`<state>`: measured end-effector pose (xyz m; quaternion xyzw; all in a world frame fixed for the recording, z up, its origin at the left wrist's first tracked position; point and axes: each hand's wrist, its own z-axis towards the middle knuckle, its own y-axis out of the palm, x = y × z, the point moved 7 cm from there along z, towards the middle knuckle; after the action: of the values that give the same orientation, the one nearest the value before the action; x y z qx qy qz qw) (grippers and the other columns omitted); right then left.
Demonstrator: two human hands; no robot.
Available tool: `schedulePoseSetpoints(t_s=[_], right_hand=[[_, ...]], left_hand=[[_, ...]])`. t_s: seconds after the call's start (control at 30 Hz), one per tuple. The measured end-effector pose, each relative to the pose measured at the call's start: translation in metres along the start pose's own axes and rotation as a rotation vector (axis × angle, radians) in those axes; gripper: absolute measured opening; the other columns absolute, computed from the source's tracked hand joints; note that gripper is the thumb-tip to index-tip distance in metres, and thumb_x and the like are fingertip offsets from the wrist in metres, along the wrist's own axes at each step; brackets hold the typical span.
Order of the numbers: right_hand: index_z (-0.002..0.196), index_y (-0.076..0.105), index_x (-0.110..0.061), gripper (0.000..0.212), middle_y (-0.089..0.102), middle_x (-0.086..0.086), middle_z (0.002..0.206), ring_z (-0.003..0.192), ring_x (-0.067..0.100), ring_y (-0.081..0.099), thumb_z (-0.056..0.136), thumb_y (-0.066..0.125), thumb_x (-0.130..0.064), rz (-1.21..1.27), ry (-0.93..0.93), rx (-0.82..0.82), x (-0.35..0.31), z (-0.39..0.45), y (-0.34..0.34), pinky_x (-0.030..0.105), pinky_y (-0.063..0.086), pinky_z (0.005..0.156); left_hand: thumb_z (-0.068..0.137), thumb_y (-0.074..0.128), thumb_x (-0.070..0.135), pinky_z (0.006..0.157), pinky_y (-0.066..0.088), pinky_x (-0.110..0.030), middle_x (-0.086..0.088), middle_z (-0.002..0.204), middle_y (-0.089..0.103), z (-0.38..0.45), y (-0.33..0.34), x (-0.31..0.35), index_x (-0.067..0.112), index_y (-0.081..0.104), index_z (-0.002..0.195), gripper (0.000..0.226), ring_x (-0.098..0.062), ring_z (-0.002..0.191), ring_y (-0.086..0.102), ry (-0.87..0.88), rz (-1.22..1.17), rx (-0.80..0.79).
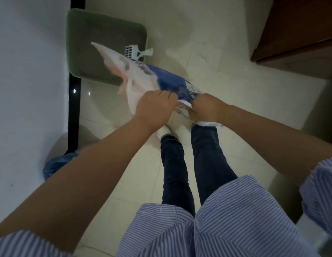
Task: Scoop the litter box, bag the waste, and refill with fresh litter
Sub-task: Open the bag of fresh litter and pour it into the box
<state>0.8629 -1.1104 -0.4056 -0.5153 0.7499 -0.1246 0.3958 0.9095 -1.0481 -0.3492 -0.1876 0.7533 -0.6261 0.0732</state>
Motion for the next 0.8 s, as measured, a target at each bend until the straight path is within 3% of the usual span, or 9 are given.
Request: schedulePoseSetpoints(t_s=[0.07, 0.1, 0.17, 0.23, 0.33, 0.43, 0.53, 0.63, 0.8], right_hand=[[0.048, 0.041, -0.008, 0.039, 0.042, 0.009, 0.041, 0.036, 0.018, 0.034, 0.081, 0.062, -0.004, -0.047, -0.065, 0.139, -0.010, -0.009, -0.010, 0.027, 0.019, 0.035], [0.048, 0.041, -0.008, 0.040, 0.038, 0.008, 0.038, 0.034, 0.016, 0.029, 0.082, 0.062, -0.004, -0.004, -0.059, 0.164, -0.008, -0.010, -0.008, 0.020, 0.015, 0.036], [0.051, 0.038, -0.011, 0.046, 0.038, 0.006, 0.049, 0.046, 0.020, 0.035, 0.097, 0.044, -0.016, 0.045, 0.035, 0.064, 0.007, -0.015, 0.015, 0.022, 0.018, 0.045], [0.073, 0.060, -0.001, 0.037, 0.059, 0.015, 0.072, 0.073, 0.031, 0.055, 0.097, 0.040, -0.020, 0.119, 0.098, -0.016, 0.019, -0.020, 0.030, 0.030, 0.035, 0.060], [0.091, 0.063, 0.008, 0.033, 0.064, 0.026, 0.090, 0.087, 0.036, 0.060, 0.088, 0.043, -0.018, 0.167, -0.028, 0.059, 0.014, -0.017, 0.024, 0.040, 0.043, 0.073], [0.115, 0.053, 0.004, 0.037, 0.054, 0.025, 0.115, 0.108, 0.035, 0.051, 0.092, 0.050, -0.024, 0.010, -0.019, -0.064, 0.026, 0.000, 0.025, 0.043, 0.040, 0.088], [0.134, 0.039, -0.005, 0.052, 0.042, 0.016, 0.136, 0.125, 0.031, 0.042, 0.095, 0.042, -0.039, -0.213, 0.068, -0.215, 0.041, 0.014, 0.026, 0.040, 0.037, 0.099], [0.133, 0.046, -0.007, 0.043, 0.046, 0.011, 0.137, 0.125, 0.028, 0.044, 0.100, 0.033, -0.031, -0.240, 0.089, -0.320, 0.041, 0.028, 0.037, 0.036, 0.036, 0.101], [0.117, 0.059, -0.001, 0.033, 0.059, 0.012, 0.125, 0.116, 0.027, 0.052, 0.098, 0.035, -0.013, -0.253, 0.087, -0.378, 0.023, 0.048, 0.054, 0.039, 0.035, 0.105]], left_hand=[[0.061, 0.056, 0.011, 0.029, 0.026, -0.012, -0.002, 0.036, 0.049, 0.008, -0.003, 0.003, 0.011, 0.058, 0.046, 0.015, -0.018, 0.025, 0.046, 0.020, -0.036, -0.037], [0.059, 0.064, 0.014, 0.028, 0.024, -0.010, -0.002, 0.035, 0.049, 0.011, -0.004, 0.007, 0.011, 0.058, 0.046, 0.015, -0.017, 0.024, 0.045, 0.041, -0.066, -0.064], [0.048, 0.083, 0.013, 0.028, 0.025, -0.009, -0.002, 0.035, 0.050, 0.011, -0.002, 0.019, 0.010, 0.059, 0.046, 0.025, -0.017, 0.023, 0.046, 0.114, -0.126, -0.137], [0.028, 0.093, 0.012, 0.029, 0.026, -0.010, -0.003, 0.035, 0.050, 0.006, -0.005, 0.029, 0.009, 0.058, 0.046, 0.040, -0.018, 0.024, 0.046, 0.203, -0.158, -0.190], [0.026, 0.095, 0.014, 0.030, 0.025, -0.010, -0.003, 0.037, 0.050, -0.001, -0.013, 0.027, 0.009, 0.057, 0.049, 0.045, -0.018, 0.025, 0.045, 0.253, -0.137, -0.182], [0.037, 0.090, 0.010, 0.030, 0.026, -0.011, -0.004, 0.037, 0.048, -0.006, -0.025, 0.022, 0.008, 0.046, 0.064, 0.052, -0.018, 0.026, 0.043, 0.335, -0.112, -0.085], [0.065, 0.058, 0.008, 0.032, 0.027, -0.010, -0.005, 0.036, 0.046, -0.013, -0.036, 0.010, 0.007, 0.046, 0.060, 0.013, -0.018, 0.025, 0.041, 0.363, -0.135, -0.013], [0.080, 0.034, 0.009, 0.032, 0.029, -0.011, -0.006, 0.037, 0.047, -0.028, -0.033, -0.007, 0.006, 0.052, 0.052, 0.033, -0.017, 0.025, 0.042, 0.288, -0.163, 0.016], [0.082, 0.031, 0.012, 0.031, 0.030, -0.011, -0.006, 0.037, 0.049, -0.048, -0.029, -0.015, 0.006, 0.055, 0.048, 0.042, -0.018, 0.025, 0.043, 0.221, -0.173, 0.044]])
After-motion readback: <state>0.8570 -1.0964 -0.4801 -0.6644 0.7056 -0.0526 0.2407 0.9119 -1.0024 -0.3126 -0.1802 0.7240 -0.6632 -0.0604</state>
